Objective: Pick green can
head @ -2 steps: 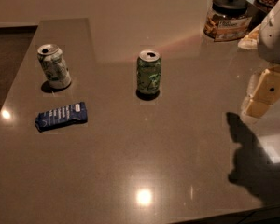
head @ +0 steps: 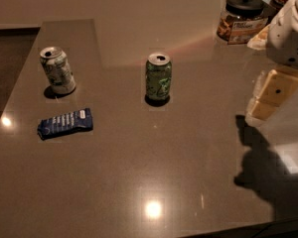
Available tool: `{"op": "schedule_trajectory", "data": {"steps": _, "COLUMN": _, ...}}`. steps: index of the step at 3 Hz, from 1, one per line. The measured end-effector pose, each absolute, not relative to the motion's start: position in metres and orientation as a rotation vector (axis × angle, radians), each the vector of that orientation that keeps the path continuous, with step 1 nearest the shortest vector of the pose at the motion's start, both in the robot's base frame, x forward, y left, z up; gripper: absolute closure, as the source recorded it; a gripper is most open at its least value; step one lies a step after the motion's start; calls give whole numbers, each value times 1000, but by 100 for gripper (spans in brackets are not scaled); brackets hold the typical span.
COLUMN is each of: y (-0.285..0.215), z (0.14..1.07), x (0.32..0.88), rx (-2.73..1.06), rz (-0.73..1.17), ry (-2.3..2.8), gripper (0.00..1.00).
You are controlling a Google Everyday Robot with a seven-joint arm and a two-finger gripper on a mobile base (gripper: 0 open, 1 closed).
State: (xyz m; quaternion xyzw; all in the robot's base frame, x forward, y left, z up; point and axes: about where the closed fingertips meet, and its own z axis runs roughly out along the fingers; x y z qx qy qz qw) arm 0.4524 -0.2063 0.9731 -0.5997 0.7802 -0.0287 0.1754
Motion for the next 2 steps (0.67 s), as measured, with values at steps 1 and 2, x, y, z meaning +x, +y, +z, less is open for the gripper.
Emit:
{"op": "schedule_trajectory", "data": {"steps": 1, "y": -191, "z": 965, "x": 475, "rx": -1667, "rz": -55, "ry": 2195, "gripper": 0}}
{"op": "schedule_trajectory", "data": {"steps": 2, "y": -175, "z": 953, "x": 504, "rx": -1625, "rz": -24, "ry": 2178, "gripper": 0}}
